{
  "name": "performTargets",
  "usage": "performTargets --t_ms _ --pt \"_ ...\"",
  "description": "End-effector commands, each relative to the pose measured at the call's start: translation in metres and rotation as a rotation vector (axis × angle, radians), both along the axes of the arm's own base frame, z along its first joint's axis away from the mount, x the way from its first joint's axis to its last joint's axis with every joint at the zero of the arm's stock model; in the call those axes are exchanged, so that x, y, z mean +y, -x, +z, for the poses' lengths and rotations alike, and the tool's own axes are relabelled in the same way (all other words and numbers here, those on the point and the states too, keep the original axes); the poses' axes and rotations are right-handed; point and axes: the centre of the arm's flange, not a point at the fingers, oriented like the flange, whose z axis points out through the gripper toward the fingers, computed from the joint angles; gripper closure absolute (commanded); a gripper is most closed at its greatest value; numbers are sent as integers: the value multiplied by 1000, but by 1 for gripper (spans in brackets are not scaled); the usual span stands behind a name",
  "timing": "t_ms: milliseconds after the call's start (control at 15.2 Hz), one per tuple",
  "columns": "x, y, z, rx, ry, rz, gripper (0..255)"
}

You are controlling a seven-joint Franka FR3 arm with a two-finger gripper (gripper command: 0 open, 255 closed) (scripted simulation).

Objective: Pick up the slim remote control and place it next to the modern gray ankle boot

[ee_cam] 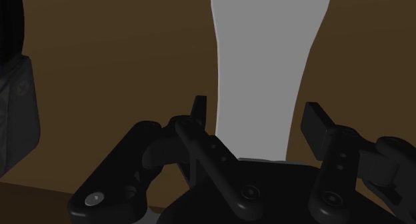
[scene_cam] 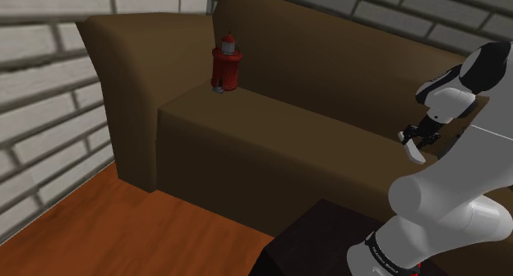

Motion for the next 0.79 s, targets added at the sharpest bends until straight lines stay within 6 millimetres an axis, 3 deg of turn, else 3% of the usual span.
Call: performTargets --t_ms 0,330,594,726 --pt "0 0 0 0 0 0 0" --pt "0 0 0 0 0 0 0" --pt "3 2 50 0 0 0 0" --pt "3 2 50 0 0 0 0"
